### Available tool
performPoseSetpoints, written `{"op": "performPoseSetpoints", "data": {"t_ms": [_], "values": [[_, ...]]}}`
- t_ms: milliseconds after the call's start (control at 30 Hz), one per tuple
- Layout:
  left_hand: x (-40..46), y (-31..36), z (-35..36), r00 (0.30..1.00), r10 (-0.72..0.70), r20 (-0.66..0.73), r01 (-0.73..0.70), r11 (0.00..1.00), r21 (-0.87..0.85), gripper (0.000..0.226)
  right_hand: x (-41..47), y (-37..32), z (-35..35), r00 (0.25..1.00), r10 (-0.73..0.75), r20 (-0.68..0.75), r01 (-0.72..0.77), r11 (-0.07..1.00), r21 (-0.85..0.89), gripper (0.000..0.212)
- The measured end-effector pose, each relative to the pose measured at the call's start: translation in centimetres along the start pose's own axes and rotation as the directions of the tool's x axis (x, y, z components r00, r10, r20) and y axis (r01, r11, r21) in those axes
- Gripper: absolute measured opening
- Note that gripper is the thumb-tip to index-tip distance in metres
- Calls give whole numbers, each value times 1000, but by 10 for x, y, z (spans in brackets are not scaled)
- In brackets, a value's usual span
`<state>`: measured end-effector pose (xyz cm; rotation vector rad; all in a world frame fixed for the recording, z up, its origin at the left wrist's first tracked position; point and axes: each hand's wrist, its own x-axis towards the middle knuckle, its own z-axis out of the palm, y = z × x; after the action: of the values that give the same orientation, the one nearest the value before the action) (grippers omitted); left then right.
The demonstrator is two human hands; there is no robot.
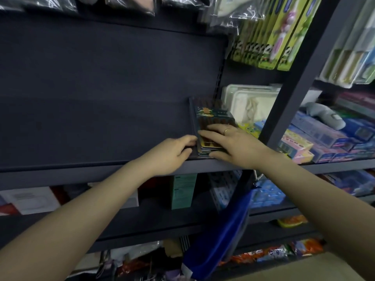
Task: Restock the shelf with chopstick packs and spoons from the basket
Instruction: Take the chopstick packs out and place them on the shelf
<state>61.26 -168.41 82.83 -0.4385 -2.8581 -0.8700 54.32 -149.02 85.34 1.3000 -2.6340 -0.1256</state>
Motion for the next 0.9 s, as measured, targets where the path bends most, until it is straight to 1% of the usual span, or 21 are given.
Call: {"op": "performPoseSetpoints", "data": {"t_ms": [33, 100, 167, 233, 267, 300, 367, 433, 467, 500, 533, 633, 700, 767, 867, 900], "values": [[-1, -1, -1, 1000, 5, -11, -5, 1000, -3, 43, 0, 1, 2, 999, -34, -14, 34, 999, -41, 61], [-6, -2, -5, 994, 20, -110, -20, 1000, 7, 43, -2, 6, 6, 996, -86, -20, 84, 992, -91, 56], [-16, -4, -12, 968, 48, -246, -41, 999, 35, 40, -5, 12, 6, 998, -57, -3, 56, 996, -74, 55], [-31, -4, -18, 940, 67, -335, -55, 997, 47, 33, -6, 11, 3, 1000, -9, 19, 10, 1000, -9, 57], [-40, -4, -20, 927, 82, -366, -62, 996, 65, 30, -5, 6, 1, 1000, 0, 7, 0, 1000, 13, 57], [-50, -4, -23, 916, 93, -390, -63, 994, 90, 28, -2, -2, -2, 999, -12, -41, 13, 1000, 25, 56], [-75, -11, -27, 903, 85, -422, -38, 992, 120, 30, 5, -29, -5, 982, -81, -174, 90, 995, 46, 54], [-108, -23, -29, 897, 36, -441, 22, 992, 126, 34, 14, -68, -5, 934, -171, -313, 213, 971, 106, 40], [-127, -31, -30, 894, 1, -448, 65, 989, 133, 37, 19, -91, -4, 917, -212, -337, 276, 949, 152, 32], [-148, -39, -31, 889, -41, -455, 117, 983, 138, 38, 24, -115, -3, 908, -260, -327, 336, 920, 200, 29], [-172, -48, -32, 882, -94, -461, 176, 975, 138, 39, 29, -139, 0, 905, -314, -287, 384, 892, 237, 30], [-252, -76, -37, 835, -284, -471, 380, 917, 122, 33, 48, -213, 18, 846, -501, -183, 533, 806, 258, 39], [-311, -97, -41, 775, -401, -488, 512, 852, 112, 41, 61, -266, 29, 807, -583, -96, 584, 764, 273, 35], [-374, -113, -45, 683, -512, -521, 637, 766, 81, 47, 73, -324, 39, 761, -648, -35, 622, 714, 320, 26], [-472, -131, -56, 499, -673, -546, 792, 609, -28, 30, 88, -417, 48, 671, -741, 14, 684, 626, 375, 23], [-504, -137, -61, 452, -709, -540, 821, 568, -59, 31, 93, -449, 51, 644, -765, 30, 697, 602, 389, 23]]}}
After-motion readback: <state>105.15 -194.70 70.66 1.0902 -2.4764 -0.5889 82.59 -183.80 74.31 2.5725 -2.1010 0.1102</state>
